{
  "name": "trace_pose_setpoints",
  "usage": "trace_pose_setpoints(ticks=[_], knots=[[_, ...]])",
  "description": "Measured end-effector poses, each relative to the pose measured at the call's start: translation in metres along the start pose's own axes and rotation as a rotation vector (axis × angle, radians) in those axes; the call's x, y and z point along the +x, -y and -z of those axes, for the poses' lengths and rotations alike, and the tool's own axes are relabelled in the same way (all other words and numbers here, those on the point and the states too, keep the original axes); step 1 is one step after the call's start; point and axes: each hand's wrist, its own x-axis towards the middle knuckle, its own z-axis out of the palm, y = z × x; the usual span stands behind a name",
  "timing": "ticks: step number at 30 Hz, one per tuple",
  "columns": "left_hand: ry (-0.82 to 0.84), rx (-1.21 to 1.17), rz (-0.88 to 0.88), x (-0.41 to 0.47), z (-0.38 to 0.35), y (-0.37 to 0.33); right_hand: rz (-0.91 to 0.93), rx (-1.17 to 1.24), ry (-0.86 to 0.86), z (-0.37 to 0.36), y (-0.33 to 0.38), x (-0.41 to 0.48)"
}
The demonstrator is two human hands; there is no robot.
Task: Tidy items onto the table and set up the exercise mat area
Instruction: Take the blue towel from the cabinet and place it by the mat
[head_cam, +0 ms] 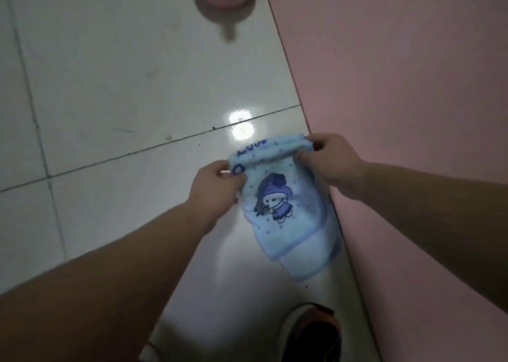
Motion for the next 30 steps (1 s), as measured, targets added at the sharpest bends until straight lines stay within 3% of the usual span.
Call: trace_pose_setpoints(ticks=[9, 15, 20, 30], knots=[[-0.070, 0.043, -0.062, 0.064, -0.009, -0.018, -0.003, -0.059, -0.163, -0.001, -0.015, 0.064], [-0.138, 0.067, 0.033, 0.043, -0.015, 0.005, -0.120, -0.188, -0.153, -0.004, -0.048, 0.000], [0.005, 0.172, 0.167, -0.015, -0.029, 0.054, -0.214, -0.270, -0.030, -0.013, -0.096, -0.070], [0.064, 0.162, 0.159, -0.037, -0.070, 0.089, -0.283, -0.340, -0.163, -0.013, -0.122, -0.084]])
